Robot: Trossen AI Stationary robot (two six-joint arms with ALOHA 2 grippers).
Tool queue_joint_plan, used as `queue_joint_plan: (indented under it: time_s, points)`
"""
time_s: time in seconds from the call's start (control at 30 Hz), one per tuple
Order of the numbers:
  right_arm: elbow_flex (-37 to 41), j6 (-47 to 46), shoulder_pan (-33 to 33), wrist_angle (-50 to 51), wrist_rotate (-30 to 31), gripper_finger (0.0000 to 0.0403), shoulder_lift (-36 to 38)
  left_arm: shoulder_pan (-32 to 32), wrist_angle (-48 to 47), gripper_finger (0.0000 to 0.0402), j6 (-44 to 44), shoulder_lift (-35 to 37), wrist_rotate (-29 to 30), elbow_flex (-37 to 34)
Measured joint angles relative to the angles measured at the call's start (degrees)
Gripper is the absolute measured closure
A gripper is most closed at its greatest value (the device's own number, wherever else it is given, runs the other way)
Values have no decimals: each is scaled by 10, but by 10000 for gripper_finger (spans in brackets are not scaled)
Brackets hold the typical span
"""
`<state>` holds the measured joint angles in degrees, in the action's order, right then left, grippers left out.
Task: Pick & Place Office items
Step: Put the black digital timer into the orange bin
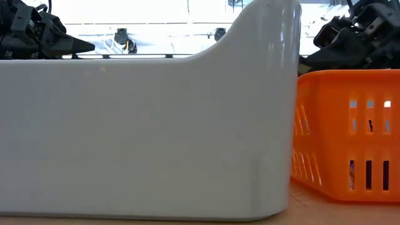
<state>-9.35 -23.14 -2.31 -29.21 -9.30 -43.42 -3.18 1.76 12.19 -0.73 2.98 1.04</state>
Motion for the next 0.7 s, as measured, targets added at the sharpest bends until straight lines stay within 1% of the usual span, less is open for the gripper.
queue_joint_plan:
  time_s: [0.27,0.7]
  points:
    - [0,-2,-67,-9,1,238,0,0,0,130,0,0,0,0]
    - [0,-2,-203,-83,4,238,0,0,0,131,0,0,0,0]
